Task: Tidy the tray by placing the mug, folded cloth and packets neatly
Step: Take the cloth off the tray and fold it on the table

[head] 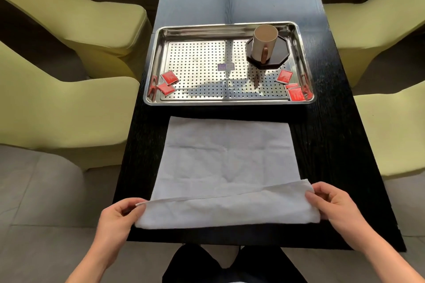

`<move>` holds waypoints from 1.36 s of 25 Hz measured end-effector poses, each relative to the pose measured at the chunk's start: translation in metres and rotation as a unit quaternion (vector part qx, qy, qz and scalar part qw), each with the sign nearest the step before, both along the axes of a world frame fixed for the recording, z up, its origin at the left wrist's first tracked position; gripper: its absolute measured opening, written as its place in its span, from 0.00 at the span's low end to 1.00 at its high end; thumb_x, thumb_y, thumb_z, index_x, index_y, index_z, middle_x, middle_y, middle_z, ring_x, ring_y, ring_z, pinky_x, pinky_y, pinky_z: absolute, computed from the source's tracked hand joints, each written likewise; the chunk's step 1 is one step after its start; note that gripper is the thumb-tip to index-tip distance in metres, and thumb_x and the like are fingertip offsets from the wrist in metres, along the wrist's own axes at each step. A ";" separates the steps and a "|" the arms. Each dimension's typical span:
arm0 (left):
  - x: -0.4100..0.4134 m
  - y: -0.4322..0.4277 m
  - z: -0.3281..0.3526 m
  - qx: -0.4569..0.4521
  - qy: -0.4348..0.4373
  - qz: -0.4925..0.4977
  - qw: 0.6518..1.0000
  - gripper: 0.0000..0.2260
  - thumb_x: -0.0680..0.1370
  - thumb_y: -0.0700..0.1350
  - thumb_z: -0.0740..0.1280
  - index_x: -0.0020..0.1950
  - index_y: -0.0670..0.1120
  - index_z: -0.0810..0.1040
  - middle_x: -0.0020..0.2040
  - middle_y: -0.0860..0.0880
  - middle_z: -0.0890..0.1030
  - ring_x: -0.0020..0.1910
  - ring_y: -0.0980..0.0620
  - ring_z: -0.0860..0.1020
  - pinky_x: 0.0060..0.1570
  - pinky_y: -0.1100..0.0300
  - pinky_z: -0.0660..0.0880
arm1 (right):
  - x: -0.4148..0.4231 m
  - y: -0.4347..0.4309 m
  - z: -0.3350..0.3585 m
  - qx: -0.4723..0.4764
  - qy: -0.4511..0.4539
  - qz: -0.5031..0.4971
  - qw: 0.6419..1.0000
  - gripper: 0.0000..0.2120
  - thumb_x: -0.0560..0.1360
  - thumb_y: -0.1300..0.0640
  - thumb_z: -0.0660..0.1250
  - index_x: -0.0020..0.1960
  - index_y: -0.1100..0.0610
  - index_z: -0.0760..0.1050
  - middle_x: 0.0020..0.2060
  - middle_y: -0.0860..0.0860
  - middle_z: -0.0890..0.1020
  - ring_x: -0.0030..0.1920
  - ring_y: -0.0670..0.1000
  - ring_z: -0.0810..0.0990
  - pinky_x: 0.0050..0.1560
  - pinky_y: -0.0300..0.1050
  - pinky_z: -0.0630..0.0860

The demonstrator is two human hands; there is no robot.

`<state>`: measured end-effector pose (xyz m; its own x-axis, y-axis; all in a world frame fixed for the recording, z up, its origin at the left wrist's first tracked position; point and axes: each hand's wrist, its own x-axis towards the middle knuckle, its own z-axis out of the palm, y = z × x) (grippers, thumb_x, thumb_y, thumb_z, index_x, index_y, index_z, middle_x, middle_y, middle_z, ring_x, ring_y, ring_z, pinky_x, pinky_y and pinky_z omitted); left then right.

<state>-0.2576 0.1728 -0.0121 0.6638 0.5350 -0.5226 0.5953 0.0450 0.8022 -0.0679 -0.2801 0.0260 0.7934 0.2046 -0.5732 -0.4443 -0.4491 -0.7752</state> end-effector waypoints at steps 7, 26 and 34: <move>0.026 0.002 0.010 -0.001 -0.024 0.056 0.998 0.06 0.74 0.41 0.74 0.45 0.52 0.87 0.44 0.50 0.87 0.44 0.54 0.85 0.45 0.56 0.78 | 0.012 0.006 -0.007 -0.003 0.011 -0.006 1.000 0.06 0.79 0.58 0.68 0.46 0.53 0.83 0.44 0.53 0.87 0.46 0.53 0.87 0.47 0.51 0.82; 0.226 0.022 -0.060 0.058 0.017 0.099 0.993 0.03 0.72 0.44 0.77 0.44 0.47 0.86 0.42 0.49 0.86 0.44 0.50 0.84 0.46 0.52 0.82 | 0.099 0.050 -0.080 -0.166 -0.066 -0.195 0.964 0.04 0.76 0.55 0.71 0.42 0.52 0.82 0.39 0.50 0.85 0.44 0.54 0.84 0.50 0.60 0.82; 0.233 0.018 -0.069 0.149 0.082 0.067 0.983 0.02 0.74 0.47 0.75 0.42 0.51 0.84 0.41 0.53 0.84 0.46 0.50 0.82 0.52 0.48 0.81 | 0.124 0.054 -0.088 -0.282 -0.080 -0.112 0.949 0.07 0.75 0.49 0.70 0.39 0.49 0.80 0.36 0.46 0.83 0.40 0.50 0.81 0.41 0.51 0.79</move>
